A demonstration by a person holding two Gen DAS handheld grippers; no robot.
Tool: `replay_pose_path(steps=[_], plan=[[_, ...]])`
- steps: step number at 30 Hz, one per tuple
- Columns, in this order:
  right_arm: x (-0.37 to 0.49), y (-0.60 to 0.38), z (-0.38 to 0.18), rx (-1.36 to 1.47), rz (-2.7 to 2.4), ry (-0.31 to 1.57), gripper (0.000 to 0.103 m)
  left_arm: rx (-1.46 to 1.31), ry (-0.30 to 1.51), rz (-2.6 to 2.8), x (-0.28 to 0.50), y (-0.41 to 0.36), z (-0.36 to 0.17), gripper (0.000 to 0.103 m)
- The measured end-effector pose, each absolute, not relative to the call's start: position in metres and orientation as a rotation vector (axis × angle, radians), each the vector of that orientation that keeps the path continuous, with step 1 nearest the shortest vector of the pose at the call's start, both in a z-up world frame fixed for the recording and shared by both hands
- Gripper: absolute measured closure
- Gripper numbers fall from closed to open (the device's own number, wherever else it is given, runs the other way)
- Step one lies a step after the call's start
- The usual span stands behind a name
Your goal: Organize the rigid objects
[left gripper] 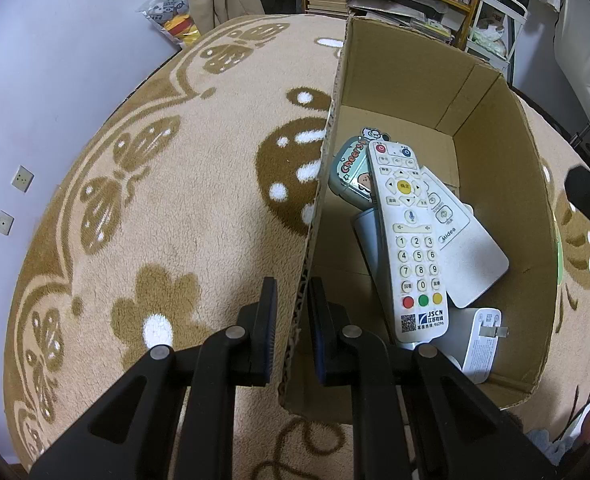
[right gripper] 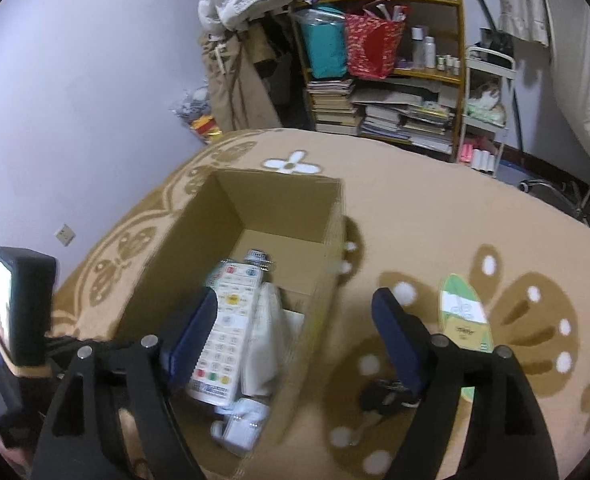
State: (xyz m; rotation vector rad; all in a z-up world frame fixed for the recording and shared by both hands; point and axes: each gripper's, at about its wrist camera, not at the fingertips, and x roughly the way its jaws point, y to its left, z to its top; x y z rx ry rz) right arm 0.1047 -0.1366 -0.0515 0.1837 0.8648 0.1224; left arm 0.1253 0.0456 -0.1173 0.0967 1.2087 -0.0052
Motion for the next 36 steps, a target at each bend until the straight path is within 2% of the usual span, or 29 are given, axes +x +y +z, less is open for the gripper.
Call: replay_pose_path(steps=[23,36], plan=[[0.084,-0.195,-0.108,0.260,-0.029,0.981,0.018,0.099,1.208,-0.004,0.125,0.047,-0.117,0.088],[0.084,-0.215,-0.158,0.405,-0.038,1.065,0.019,0.111,1.209,0.000,0.126,0.048,-0.115,0.088]])
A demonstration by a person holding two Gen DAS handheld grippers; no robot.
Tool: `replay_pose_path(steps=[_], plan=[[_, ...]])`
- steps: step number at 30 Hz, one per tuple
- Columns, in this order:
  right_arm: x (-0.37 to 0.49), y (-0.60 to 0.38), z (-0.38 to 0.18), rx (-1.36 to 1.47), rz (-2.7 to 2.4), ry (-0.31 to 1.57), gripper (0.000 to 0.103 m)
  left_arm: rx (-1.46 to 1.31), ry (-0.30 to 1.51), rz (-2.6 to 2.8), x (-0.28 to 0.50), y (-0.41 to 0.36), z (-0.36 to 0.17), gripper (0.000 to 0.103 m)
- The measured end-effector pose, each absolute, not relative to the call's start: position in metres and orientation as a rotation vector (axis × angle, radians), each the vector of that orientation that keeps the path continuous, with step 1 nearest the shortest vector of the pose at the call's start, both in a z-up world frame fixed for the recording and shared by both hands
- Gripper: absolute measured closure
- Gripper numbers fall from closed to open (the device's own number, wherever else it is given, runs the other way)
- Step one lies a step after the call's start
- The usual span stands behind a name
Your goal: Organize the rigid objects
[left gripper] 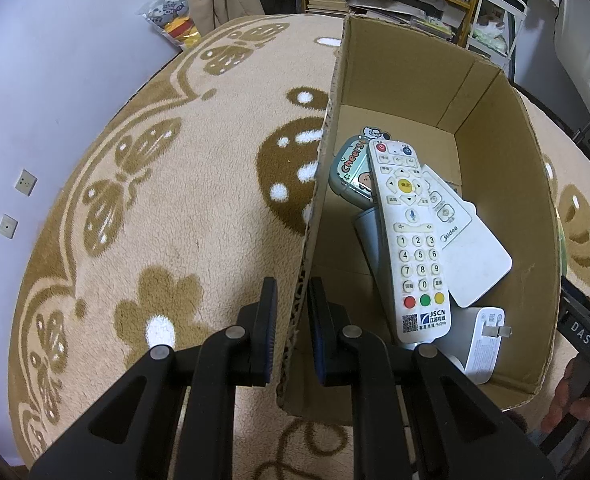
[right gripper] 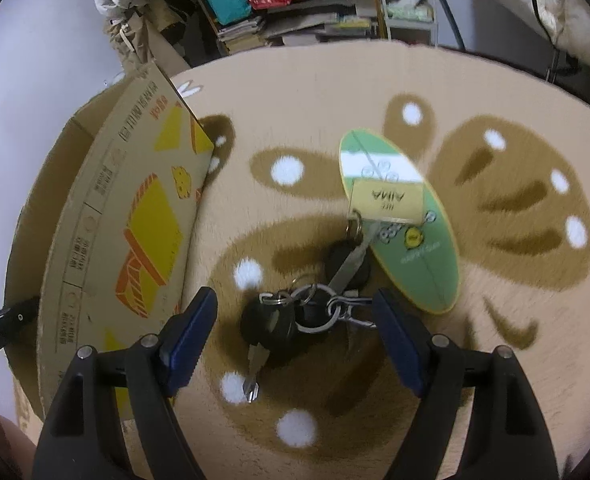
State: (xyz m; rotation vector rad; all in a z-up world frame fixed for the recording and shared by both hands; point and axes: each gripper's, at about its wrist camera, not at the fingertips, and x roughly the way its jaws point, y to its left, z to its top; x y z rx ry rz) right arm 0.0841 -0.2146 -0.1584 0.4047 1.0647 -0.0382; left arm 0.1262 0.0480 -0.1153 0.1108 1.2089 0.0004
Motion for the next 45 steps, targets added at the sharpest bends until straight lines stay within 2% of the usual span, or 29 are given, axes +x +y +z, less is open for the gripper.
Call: replay_pose_path(steps=[5,13,14,16,21,23,26,29,35,37,45], plan=[[0.084,-0.219,-0.167,0.435,-0.058,1.068,0.025,0.112,1.209,0.001,0.126,0.048,-0.115,0.088],[0.086,-0.216,-0.177,0.393,-0.081,1.104,0.025,0.113,1.208,0.001,0.126,0.048,-0.115,0.088],[0.086,-0.214,-0.177,0.376,-0.088,1.112,0.024,0.113,1.208,0.001,0.126,0.048,-0.115,0.088],[0.086,-0.205,-0.180,0.332,-0.091,1.133,0.013,0.114,1.207,0.001,0.126,0.048,-0.115,0.088],[0.087,-0.190,-0.187,0.279,-0.140,1.139,0.015,0.112,1.207,0.001,0.126,0.048,-0.115,0.088],[0.086,-0.191,-0.187,0.298,-0.157,1.129,0.021,0.113,1.207,0.001,0.126,0.048,-0.115,0.088],[0.081,-0.198,-0.183,0.324,-0.182,1.112,0.040,0.113,1.208,0.001,0.126,0.048,-0.115,0.088],[0.078,-0.209,-0.180,0.360,-0.192,1.098,0.086,0.115,1.207,0.002,0.126,0.048,-0.115,0.088],[0.073,-0.235,-0.174,0.502,-0.137,1.068,0.088,0.113,1.207,0.001,0.126,0.049,-0.115,0.088],[0.069,-0.232,-0.170,0.505,-0.113,1.057,0.097,0.113,1.207,0.001,0.126,0.048,-0.115,0.088],[0.064,-0.216,-0.137,0.416,-0.077,0.993,0.097,0.108,1.207,-0.001,0.126,0.048,-0.114,0.088]])
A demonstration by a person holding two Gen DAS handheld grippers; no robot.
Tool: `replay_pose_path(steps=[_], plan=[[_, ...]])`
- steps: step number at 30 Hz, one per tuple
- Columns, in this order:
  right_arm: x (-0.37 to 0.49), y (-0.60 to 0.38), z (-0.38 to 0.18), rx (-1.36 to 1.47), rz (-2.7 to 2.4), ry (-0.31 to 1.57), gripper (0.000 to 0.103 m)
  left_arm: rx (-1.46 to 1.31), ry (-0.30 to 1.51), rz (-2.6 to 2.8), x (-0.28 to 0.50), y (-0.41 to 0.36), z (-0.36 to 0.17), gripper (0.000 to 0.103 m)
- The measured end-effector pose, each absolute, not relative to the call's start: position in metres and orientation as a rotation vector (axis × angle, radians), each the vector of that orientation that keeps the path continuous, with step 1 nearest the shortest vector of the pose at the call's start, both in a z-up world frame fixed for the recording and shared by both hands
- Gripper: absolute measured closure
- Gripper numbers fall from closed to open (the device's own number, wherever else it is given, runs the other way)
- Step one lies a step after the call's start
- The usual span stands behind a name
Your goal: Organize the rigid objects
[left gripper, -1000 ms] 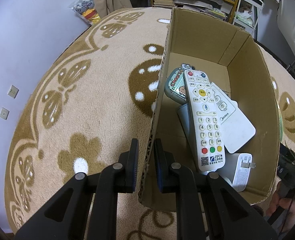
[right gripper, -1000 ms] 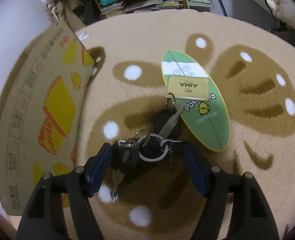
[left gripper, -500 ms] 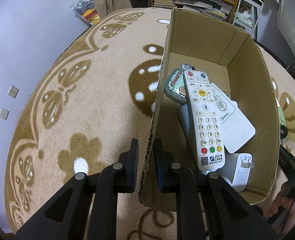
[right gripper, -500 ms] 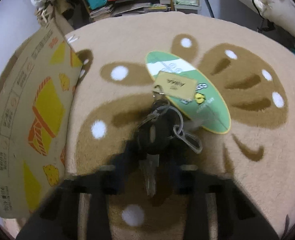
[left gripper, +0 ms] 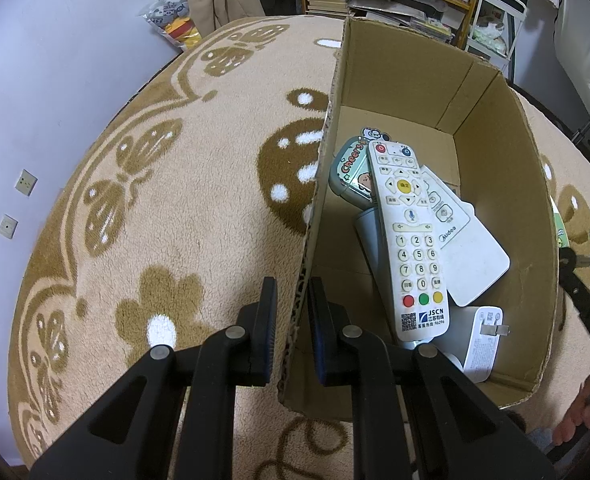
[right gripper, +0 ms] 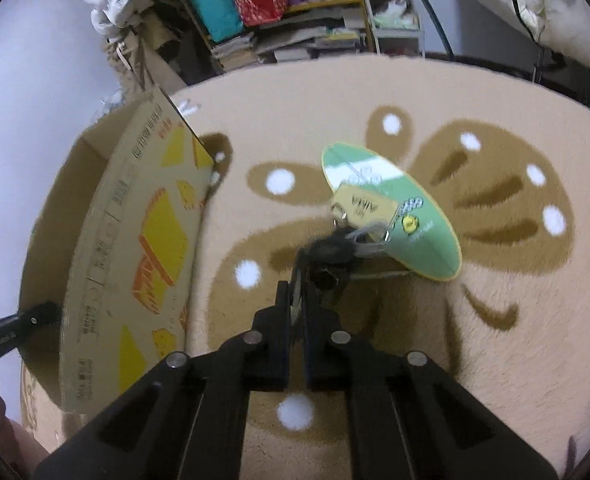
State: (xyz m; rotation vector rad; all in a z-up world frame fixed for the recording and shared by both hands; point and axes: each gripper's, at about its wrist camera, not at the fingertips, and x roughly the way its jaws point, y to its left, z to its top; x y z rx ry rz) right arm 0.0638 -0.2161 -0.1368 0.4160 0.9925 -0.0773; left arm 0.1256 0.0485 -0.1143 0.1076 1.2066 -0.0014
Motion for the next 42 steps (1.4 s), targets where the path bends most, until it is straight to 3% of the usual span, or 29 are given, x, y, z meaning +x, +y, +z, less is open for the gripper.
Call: replay_pose_path(steps=[33,42], plan=[[0.079,-0.181,0.022,0.360,0.156,0.727,0.097,0.100,1.205,-0.004,0.123,0.051,-0.110,0.088],[0.091,-0.145,0.034,0.325,0.253,0.717,0.097,0.098,1.206,-0.007,0.123,0.049,-0.110,0.089]])
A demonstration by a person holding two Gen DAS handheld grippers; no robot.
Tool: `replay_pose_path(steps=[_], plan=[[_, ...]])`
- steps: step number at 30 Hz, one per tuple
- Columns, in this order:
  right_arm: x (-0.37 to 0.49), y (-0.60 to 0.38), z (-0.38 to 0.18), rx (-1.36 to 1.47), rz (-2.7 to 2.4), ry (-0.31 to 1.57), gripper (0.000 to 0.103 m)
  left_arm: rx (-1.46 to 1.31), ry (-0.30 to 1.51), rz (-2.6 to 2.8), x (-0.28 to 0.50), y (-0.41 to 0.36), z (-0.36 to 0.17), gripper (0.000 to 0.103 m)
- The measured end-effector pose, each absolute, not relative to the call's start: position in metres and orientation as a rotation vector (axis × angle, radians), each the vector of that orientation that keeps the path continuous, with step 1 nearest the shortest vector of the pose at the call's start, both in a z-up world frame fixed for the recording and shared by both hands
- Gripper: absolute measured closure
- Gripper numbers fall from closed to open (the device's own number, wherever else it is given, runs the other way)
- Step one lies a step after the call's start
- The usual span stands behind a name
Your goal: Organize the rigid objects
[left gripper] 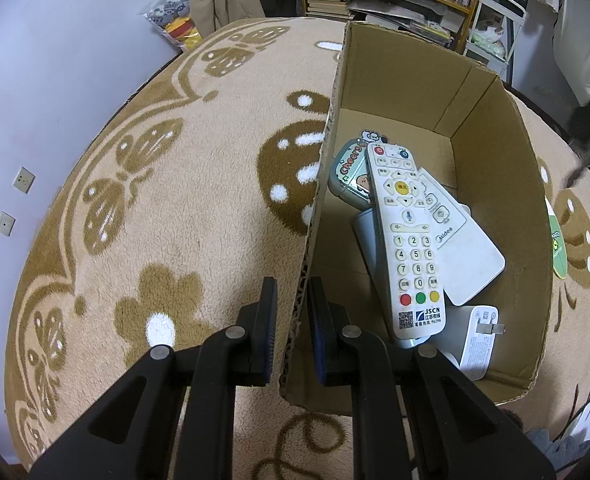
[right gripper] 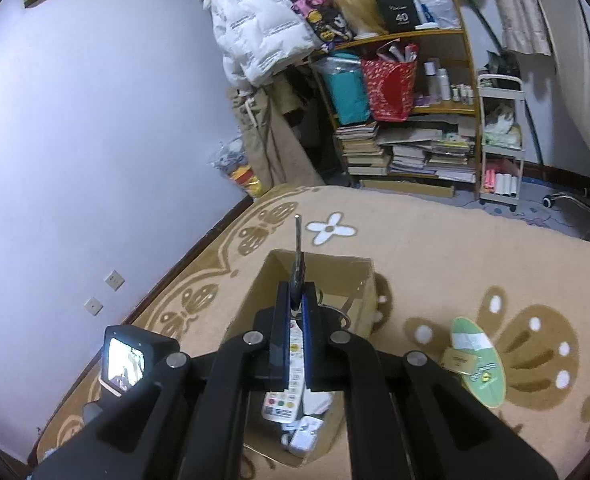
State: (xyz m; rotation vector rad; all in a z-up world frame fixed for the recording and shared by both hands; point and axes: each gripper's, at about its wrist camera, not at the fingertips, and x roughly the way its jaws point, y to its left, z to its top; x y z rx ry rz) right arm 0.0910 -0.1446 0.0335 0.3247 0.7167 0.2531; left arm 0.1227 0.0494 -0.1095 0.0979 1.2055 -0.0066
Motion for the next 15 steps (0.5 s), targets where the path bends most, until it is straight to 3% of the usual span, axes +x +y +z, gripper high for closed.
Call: replay_pose_path(steps=[15], plan=[[0.112,-0.103,-0.049,0.305,0.281,0.913,0.097,0.096,1.204,-0.008,0.122,0.047,-0.111,0.090]])
